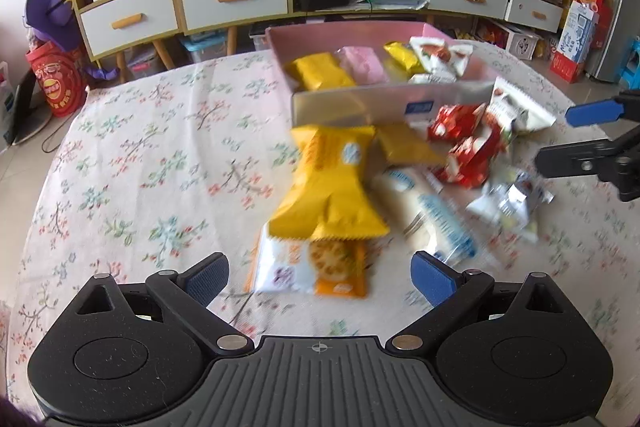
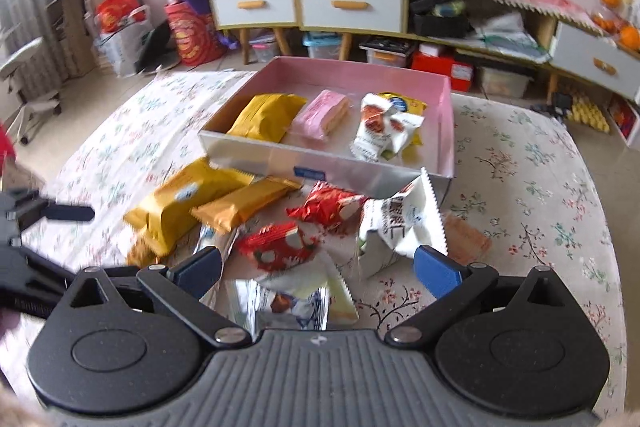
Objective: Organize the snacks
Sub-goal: 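Move both open tools back over the snack pile, then grasp a silver-white packet with the right tool while the left tool grasps a yellow biscuit pack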
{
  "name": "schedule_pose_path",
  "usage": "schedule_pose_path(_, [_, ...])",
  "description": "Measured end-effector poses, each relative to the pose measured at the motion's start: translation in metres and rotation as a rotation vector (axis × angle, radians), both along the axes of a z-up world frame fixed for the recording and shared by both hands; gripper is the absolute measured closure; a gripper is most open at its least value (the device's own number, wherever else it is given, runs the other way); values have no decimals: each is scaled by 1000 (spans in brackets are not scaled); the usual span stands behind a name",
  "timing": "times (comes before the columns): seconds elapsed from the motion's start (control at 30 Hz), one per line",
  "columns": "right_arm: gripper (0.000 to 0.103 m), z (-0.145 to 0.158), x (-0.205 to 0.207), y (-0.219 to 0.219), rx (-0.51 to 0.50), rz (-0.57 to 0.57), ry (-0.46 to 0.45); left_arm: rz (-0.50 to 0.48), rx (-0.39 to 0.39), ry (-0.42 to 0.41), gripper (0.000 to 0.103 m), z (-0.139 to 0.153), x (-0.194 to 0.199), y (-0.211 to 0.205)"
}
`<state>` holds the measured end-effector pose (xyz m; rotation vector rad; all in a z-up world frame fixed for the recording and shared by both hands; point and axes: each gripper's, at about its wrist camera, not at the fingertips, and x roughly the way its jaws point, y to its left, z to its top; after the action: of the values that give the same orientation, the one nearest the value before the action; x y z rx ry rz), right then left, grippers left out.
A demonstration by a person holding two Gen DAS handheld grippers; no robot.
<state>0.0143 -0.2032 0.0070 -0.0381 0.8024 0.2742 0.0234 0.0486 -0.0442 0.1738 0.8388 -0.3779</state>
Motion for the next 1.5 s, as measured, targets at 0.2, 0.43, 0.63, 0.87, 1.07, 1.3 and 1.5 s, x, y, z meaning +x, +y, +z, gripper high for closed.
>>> schedule_pose_path(0.2, [7,-10,-8,-5,5,23,-15,-4,-40,-6,5,-10,0,16])
schedule_pose_path(0.43, [20,-20,-13,-12,30,42,-12,-39,-102,-72,6,-7,3,19])
schedule_pose_path(0.63, [29,-26,-17,-4,48,125,-4,-51,-142,-99,7,-3,14,12])
schedule_pose_path(0.87, [42,-30,-15,3,45,154,16,-50,-155,-80,16,-10,27,4])
schedule_pose_path(1.07, [48,-33,-14,1,38,151,11,-33,-164,-64,23,-13,40,-1])
schedule_pose_path(1.3, [55,-33,-16,1,16,167,0,-7,-138,-38,44,-18,53,-11])
schedule_pose_path(1.5, [64,-30,-15,1,13,179,-9,13,-126,-10,58,-16,57,-17])
